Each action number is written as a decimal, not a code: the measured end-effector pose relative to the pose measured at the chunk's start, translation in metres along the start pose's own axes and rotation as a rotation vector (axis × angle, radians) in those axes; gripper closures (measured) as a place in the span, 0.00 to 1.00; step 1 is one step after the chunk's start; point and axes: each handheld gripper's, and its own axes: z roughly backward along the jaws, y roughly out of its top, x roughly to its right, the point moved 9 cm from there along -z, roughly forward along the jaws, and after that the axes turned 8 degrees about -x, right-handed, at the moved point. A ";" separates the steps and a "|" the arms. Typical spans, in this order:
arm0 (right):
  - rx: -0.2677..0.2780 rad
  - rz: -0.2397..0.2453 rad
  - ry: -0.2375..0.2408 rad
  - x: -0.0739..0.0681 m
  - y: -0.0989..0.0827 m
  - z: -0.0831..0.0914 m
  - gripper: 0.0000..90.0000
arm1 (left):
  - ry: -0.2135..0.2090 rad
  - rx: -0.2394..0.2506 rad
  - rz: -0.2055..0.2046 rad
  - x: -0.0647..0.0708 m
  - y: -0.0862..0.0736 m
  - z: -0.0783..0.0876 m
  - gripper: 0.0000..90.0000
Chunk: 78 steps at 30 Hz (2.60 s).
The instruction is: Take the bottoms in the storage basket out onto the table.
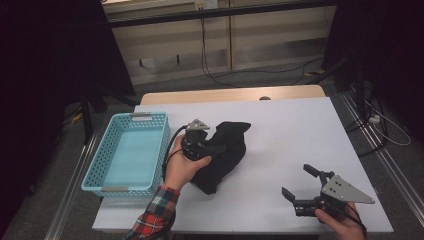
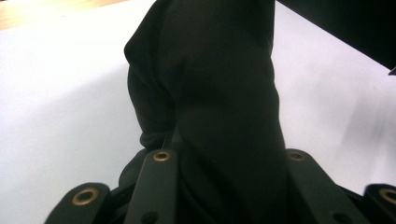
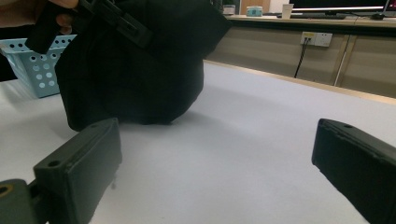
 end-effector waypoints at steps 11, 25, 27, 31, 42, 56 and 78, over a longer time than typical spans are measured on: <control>-0.005 0.016 0.002 -0.003 0.000 -0.002 0.01 | -0.012 -0.004 -0.020 0.008 -0.002 -0.011 0.78; -0.013 0.024 -0.007 -0.002 -0.001 -0.003 0.01 | 0.023 0.009 -0.064 0.008 -0.007 -0.017 0.73; -0.012 0.023 -0.006 -0.002 0.000 -0.003 0.01 | 0.022 0.034 -0.034 0.004 -0.007 -0.015 0.64; -0.015 0.027 -0.006 -0.003 0.000 -0.004 0.01 | 0.035 0.058 -0.040 0.000 -0.007 -0.012 0.48; -0.016 0.017 -0.007 0.000 0.004 -0.010 0.01 | 0.124 0.092 -0.092 -0.019 -0.010 0.013 0.21; -0.094 0.051 0.027 -0.015 0.005 -0.041 0.00 | 0.144 0.062 -0.090 -0.029 -0.024 0.020 0.17; -0.158 0.079 0.094 -0.042 0.007 -0.081 0.01 | 0.123 0.079 -0.030 -0.037 -0.033 0.028 0.13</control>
